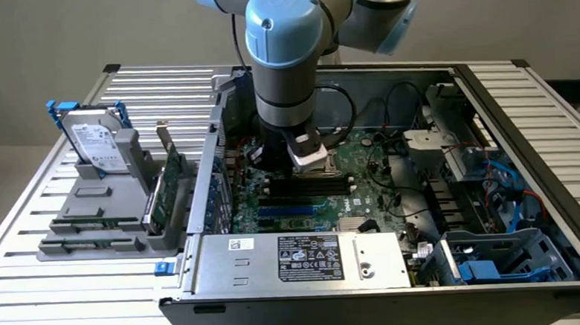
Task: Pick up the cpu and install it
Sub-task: 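Install the first cpu locking lever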
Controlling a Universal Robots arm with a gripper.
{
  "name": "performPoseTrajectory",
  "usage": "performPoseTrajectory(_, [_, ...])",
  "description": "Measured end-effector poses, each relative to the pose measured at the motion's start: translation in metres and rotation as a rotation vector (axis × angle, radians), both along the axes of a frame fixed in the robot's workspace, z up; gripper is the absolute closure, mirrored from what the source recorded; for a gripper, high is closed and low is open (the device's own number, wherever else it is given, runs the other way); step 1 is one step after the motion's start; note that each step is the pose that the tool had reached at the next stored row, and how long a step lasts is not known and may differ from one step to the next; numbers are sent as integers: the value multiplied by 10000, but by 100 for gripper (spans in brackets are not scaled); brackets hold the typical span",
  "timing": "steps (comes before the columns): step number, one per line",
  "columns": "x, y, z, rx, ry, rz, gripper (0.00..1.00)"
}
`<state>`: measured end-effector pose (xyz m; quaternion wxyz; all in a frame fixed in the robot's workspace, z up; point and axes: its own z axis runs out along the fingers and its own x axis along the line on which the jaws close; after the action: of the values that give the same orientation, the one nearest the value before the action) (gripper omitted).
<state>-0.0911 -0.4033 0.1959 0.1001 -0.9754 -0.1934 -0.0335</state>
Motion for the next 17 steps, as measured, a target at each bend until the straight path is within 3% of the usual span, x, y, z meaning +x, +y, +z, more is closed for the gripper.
performPoseTrajectory(3, [0, 4, -1, -40, -2, 0, 89])
performPoseTrajectory(9, [0, 6, 1, -191, 0, 0, 89])
performPoseTrajectory(13, [0, 6, 43, -193, -1, -1, 89])
performPoseTrajectory(17, [0, 7, 172, -192, -1, -2, 89])
